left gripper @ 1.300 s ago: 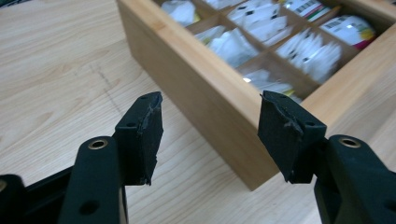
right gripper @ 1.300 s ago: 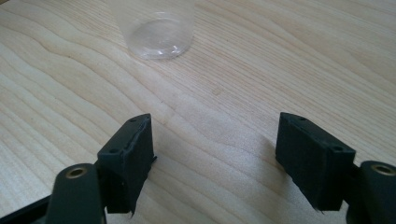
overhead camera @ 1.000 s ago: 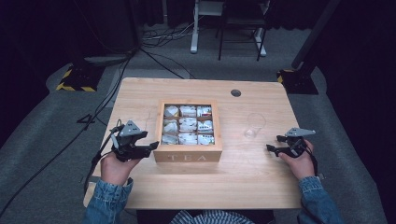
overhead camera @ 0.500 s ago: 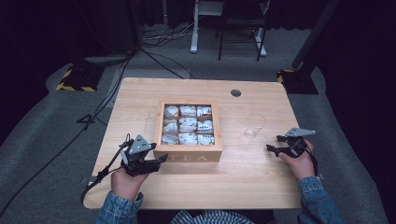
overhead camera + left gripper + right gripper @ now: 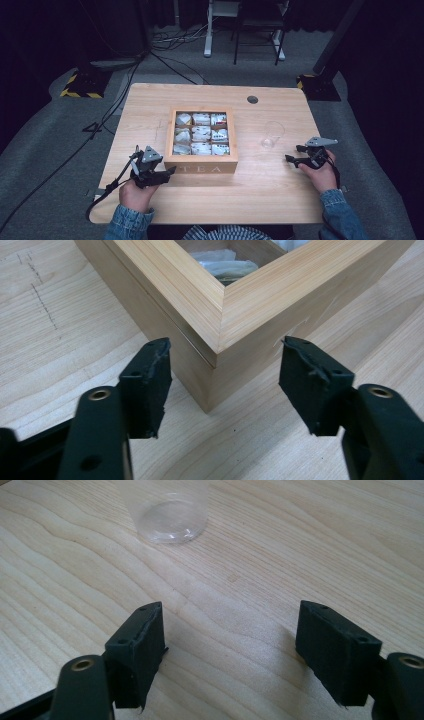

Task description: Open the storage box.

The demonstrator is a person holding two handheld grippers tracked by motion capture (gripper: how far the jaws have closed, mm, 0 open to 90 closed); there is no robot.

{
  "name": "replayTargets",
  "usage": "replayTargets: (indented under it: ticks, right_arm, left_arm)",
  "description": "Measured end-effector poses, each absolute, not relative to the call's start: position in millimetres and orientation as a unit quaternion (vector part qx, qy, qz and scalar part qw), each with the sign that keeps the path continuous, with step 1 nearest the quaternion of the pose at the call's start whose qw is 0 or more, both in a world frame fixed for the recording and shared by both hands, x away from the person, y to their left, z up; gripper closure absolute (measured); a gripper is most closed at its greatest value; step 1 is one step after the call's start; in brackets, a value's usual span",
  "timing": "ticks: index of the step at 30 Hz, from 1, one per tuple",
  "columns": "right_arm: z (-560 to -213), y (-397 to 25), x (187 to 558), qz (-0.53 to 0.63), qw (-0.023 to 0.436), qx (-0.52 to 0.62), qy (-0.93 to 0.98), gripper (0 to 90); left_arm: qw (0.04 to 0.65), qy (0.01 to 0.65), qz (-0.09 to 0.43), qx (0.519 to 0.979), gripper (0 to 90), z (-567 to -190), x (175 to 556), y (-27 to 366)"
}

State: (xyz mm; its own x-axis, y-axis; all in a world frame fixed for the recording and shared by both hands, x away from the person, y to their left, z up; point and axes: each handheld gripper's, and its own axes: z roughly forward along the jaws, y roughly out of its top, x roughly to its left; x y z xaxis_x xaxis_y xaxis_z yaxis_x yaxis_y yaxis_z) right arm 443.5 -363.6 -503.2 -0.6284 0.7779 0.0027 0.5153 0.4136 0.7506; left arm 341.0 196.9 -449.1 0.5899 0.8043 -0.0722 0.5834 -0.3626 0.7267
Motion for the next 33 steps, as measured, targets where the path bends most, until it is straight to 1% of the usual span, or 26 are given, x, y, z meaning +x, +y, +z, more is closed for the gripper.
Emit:
replayTargets:
  ticks: [1, 2, 3, 6, 17, 22, 24, 25, 26, 33]
  right_arm:
    - [-503.2, -363.6, 443.5, 0.372, 0.176, 0.393, 0.822, 27.8]
    - [-503.2, -363.6, 443.5, 0.372, 0.176, 0.393, 0.822, 27.7]
    - [-503.2, -363.6, 443.5, 0.372, 0.176, 0.393, 0.822, 27.7]
    - [-503.2, -363.6, 443.6, 0.372, 0.176, 0.393, 0.822, 27.7]
    - [-503.2, -363.7, 443.6, 0.372, 0.176, 0.393, 0.822, 27.8]
    - [-503.2, -363.6, 443.6, 0.372, 0.176, 0.393, 0.822, 27.7]
    - [-503.2, -363.6, 443.6, 0.372, 0.176, 0.393, 0.822, 27.7]
    - [-503.2, -363.6, 443.6, 0.372, 0.176, 0.393, 0.822, 27.7]
    - [-503.2, -363.6, 443.6, 0.372, 0.176, 0.393, 0.822, 27.7]
    - [-503.1, -363.6, 443.6, 0.372, 0.176, 0.393, 0.822, 27.7]
  left_arm:
    - [0.372, 0.424, 0.152, 0.812, 40.4, -448.6, 340.8, 197.7]
    - [0.374, 0.421, 0.154, 0.812, 45.0, -447.9, 340.4, 198.3]
    - [0.377, 0.416, 0.158, 0.812, 47.5, -446.7, 339.4, 198.8]
    - [0.374, 0.416, 0.164, 0.812, 52.5, -446.9, 339.3, 199.3]
    - [0.385, 0.405, 0.159, 0.814, 53.2, -448.6, 340.5, 203.3]
    - [0.382, 0.399, 0.168, 0.817, 53.8, -449.0, 340.0, 203.4]
    - [0.379, 0.397, 0.171, 0.818, 54.7, -448.8, 339.4, 202.9]
    - [0.376, 0.395, 0.184, 0.818, 58.7, -448.1, 338.3, 202.5]
    - [0.376, 0.395, 0.184, 0.818, 59.9, -448.1, 338.3, 202.5]
    - [0.388, 0.398, 0.177, 0.812, 60.5, -443.3, 338.7, 203.6]
